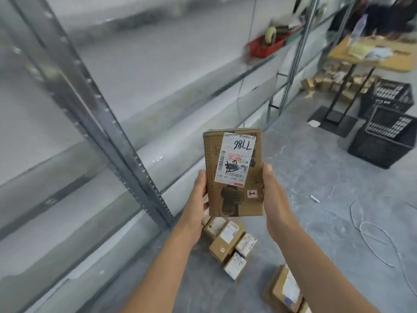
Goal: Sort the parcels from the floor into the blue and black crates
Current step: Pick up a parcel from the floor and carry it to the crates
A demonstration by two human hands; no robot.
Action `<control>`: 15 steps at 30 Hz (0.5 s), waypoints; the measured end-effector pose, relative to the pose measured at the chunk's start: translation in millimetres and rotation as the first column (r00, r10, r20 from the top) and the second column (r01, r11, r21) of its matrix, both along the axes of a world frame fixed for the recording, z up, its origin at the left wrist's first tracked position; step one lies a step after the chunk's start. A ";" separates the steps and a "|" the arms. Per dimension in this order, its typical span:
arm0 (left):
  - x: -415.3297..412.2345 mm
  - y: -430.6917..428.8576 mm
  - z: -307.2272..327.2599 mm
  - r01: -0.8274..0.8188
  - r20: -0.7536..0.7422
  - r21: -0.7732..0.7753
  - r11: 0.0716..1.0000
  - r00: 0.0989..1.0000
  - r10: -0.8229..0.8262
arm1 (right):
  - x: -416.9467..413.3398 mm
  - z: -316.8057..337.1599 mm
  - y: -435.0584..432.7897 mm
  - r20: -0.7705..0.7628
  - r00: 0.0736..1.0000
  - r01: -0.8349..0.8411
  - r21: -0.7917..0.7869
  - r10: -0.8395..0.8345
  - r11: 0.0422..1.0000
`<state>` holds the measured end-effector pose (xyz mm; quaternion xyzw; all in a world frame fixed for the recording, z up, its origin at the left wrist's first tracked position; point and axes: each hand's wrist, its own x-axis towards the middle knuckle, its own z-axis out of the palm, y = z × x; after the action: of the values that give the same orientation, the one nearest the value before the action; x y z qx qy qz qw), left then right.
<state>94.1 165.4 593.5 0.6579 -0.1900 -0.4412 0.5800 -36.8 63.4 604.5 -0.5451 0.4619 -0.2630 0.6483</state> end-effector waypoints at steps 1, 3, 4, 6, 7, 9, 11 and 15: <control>6.9 17.4 17.3 -0.026 0.018 -0.016 1.000 0.999 0.027 | 10.6 16.1 12.6 0.013 1.000 -0.027 -0.011 0.027 1.000; 20.5 55.4 47.9 -0.077 0.052 -0.045 0.996 0.995 0.080 | 31.6 43.5 41.5 0.038 0.996 -0.085 -0.031 0.086 0.996; 27.4 75.2 61.3 -0.103 0.076 -0.056 0.993 0.991 0.107 | 42.3 54.8 57.3 0.049 0.992 -0.114 -0.039 0.116 0.993; 41.4 117.9 84.6 -0.162 0.116 -0.077 0.984 0.978 0.171 | 64.6 75.3 92.1 0.061 0.982 -0.172 -0.070 0.176 0.983; 47.6 140.0 95.1 -0.187 0.126 -0.087 0.978 0.972 0.197 | 75.8 84.1 110.3 0.065 0.976 -0.202 -0.087 0.208 0.975; 58.3 186.1 112.8 -0.231 0.146 -0.104 0.967 0.958 0.245 | 97.4 100.3 149.2 0.062 0.961 -0.261 -0.113 0.269 0.959; 66.3 234.9 128.3 -0.275 0.171 -0.117 0.954 0.941 0.293 | 116.7 114.2 190.9 0.066 0.943 -0.315 -0.130 0.325 0.940; 83.3 335.6 144.2 -0.404 0.174 -0.126 0.906 0.890 0.421 | 156.6 132.6 278.4 0.091 0.873 -0.464 -0.150 0.479 0.873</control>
<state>177.4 501.0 737.7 0.6981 -0.1211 -0.2318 0.6665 119.8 341.8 737.1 -0.6627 0.2562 -0.1584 0.6856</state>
